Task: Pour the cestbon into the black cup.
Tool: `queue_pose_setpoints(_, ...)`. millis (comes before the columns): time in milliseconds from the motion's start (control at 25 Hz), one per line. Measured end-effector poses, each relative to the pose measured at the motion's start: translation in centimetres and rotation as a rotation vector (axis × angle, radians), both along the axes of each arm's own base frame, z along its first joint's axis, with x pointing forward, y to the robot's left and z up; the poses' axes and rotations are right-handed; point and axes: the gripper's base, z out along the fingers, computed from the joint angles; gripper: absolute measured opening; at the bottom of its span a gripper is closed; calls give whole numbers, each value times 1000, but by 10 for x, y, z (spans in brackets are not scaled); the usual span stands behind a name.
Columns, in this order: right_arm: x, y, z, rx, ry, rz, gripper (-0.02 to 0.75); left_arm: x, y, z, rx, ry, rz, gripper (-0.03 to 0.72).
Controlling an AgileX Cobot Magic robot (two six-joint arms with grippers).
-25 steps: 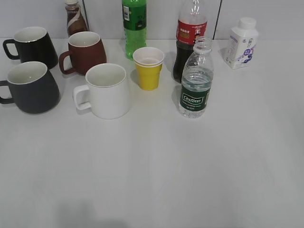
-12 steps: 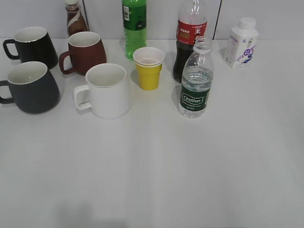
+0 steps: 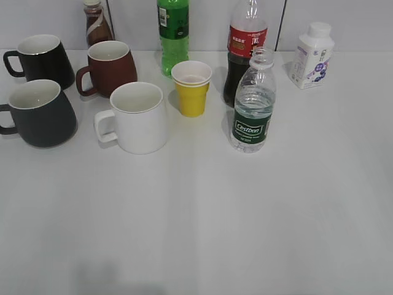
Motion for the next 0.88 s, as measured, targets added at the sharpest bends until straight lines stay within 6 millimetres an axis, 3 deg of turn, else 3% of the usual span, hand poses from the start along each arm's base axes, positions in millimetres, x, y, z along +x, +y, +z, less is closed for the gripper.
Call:
queue_pose_setpoints(120, 0, 0, 0, 0, 0, 0, 572, 0, 0, 8, -3, -68, -1, 328)
queue_pose_setpoints(320, 0, 0, 0, 0, 0, 0, 572, 17, -1, 48, -16, -551, -10, 324)
queue_pose_setpoints(400, 0, 0, 0, 0, 0, 0, 572, 34, -3, 50, -17, -657, -14, 323)
queue_pose_setpoints(560, 0, 0, 0, 0, 0, 0, 572, 80, -6, 30, -4, -674, -26, 323)
queue_pose_setpoints(880, 0, 0, 0, 0, 0, 0, 572, 181, -13, -39, -6, -426, -47, 323)
